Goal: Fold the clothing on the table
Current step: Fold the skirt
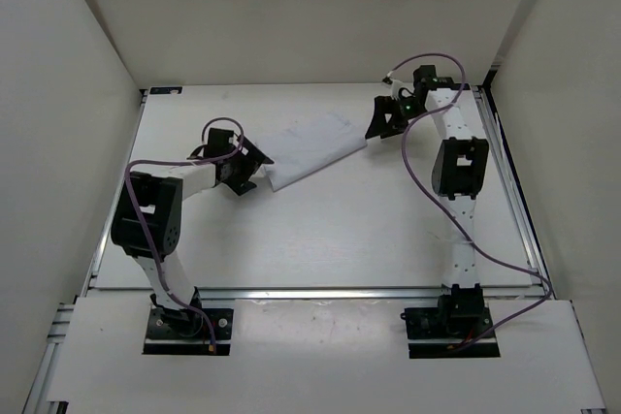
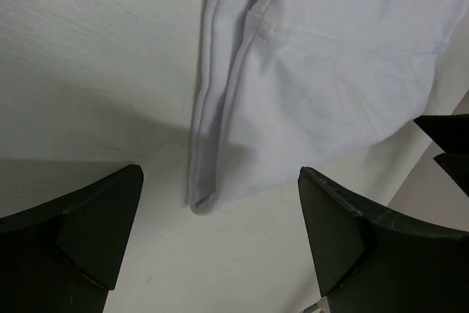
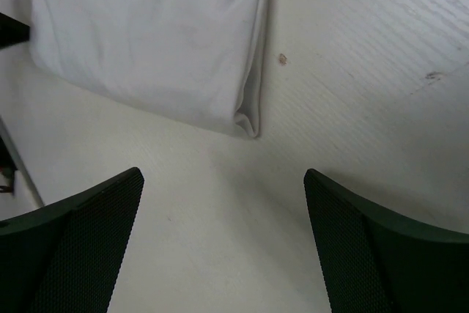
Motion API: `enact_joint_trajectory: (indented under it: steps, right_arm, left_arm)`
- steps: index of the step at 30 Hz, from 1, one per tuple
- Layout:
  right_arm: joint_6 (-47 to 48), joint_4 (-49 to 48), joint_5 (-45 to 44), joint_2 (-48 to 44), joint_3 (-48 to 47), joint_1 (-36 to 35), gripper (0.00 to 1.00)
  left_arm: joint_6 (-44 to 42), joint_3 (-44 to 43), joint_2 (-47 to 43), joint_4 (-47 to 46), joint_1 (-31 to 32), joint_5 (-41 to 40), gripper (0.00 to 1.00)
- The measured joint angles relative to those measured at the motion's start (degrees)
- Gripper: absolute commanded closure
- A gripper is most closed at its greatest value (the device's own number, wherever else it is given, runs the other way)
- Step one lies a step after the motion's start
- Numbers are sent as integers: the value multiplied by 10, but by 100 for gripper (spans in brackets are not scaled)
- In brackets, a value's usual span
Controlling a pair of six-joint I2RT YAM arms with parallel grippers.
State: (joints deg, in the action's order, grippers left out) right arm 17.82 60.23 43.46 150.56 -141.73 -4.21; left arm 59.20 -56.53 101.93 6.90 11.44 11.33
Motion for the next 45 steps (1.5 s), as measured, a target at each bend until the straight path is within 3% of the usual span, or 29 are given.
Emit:
enact_joint_trajectory:
  steps: [3,5,7,9,10,11,15,17,18,21,26,30,41,45]
  right_arm:
    - [-38,25,45,44,-57,17,6]
    - [-65,32,78,66,-63,26,17]
    - [-89,44,120,80,-62,34,22]
    - [-94,58,137,83,-63,35,54]
    - [-90,70,144,84,-68,32,88]
    - [-86,83,149,86,-82,29,91]
    - [-71,100,178,83,-142,8,91]
    - [-82,79,209,75,-134,-1,100]
    - [-103,56,234,71,-118,-6,100]
    - [-212,-59,316,75,-57,-23,100]
    - [-502,-382,372,121,10,-56,100]
    - [-604,-492,386,139,20,-87,100]
    - [-620,-528,408,134,6,-127,100]
    - [-600,-514,410,116,83,-130,99]
  left_arm:
    - [-3,-14,3,1,12,3,1]
    - [-9,-37,10,4,24,3,1]
    - [-16,-53,12,2,32,2,1]
    - [-26,-69,12,5,39,0,1]
    - [-33,-79,12,6,41,-3,1]
    - [-39,-89,12,5,42,-7,1]
    - [-38,-122,15,-59,32,13,1]
    - [-37,-153,32,-79,25,25,2]
    - [-38,-170,44,-87,24,30,2]
    - [-39,-187,71,-106,18,38,2]
    - [-34,-175,96,-112,11,59,1]
    - [-37,-176,106,-103,5,75,2]
    - [-34,-176,110,-110,-20,88,1]
    - [-25,-166,107,-117,-25,87,1]
